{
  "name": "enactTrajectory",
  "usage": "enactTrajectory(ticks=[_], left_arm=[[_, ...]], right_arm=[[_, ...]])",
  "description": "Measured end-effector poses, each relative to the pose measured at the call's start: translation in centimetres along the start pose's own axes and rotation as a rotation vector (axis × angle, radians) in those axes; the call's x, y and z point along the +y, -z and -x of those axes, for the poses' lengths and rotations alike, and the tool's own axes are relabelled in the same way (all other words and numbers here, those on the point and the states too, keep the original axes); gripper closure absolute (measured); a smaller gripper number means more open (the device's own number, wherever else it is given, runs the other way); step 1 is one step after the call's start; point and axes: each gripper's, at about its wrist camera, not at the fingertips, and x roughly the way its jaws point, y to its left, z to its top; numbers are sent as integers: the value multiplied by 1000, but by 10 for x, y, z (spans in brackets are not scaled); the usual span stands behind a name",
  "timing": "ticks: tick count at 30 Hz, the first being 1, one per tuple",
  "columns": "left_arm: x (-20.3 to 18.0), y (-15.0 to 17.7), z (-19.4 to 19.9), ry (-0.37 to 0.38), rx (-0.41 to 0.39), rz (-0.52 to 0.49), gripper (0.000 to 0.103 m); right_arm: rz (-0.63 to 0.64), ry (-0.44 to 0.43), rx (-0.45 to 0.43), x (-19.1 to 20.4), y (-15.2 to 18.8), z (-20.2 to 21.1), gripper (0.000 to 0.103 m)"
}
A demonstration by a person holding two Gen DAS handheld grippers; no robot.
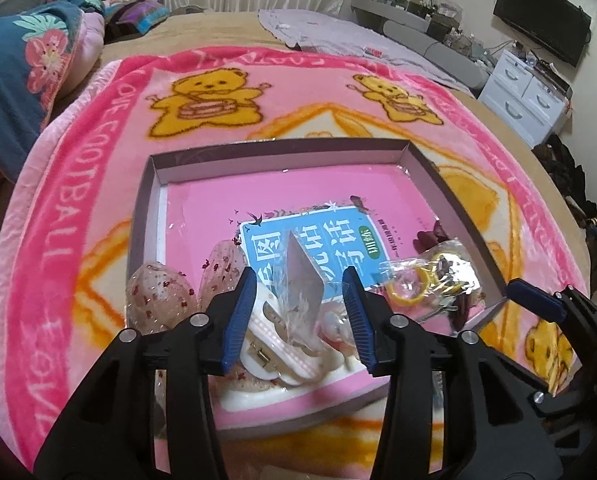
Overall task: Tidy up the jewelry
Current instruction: 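Withdraw both tools from the box toward the remaining jewelry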
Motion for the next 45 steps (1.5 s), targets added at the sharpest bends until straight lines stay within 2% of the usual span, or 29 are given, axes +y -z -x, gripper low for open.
enactTrajectory(ticks=[4,9,12,14,17,22,34,45], left_arm=[[-3,4,22,-10,-39,11,52],[-5,7,49,-23,-92,23,38],[-7,11,66,-32,-123,25,29],[-8,14,79,-42,-143,26,27],[-8,22,94,-47,-167,35,18],[-5,44,108,-51,-167,56,13],[9,95,109,-96,-93,102,13],[14,128,97,-81,-9,129,13]], right_arm=[[29,36,-49,-1,0,22,25],[51,50,-100,0,1,45,24],[56,51,-129,1,3,58,15],[62,49,-148,2,5,67,14],[70,49,-158,4,9,74,14],[65,39,-162,6,16,82,13],[77,36,-134,13,32,86,13],[74,35,-43,17,48,68,13]])
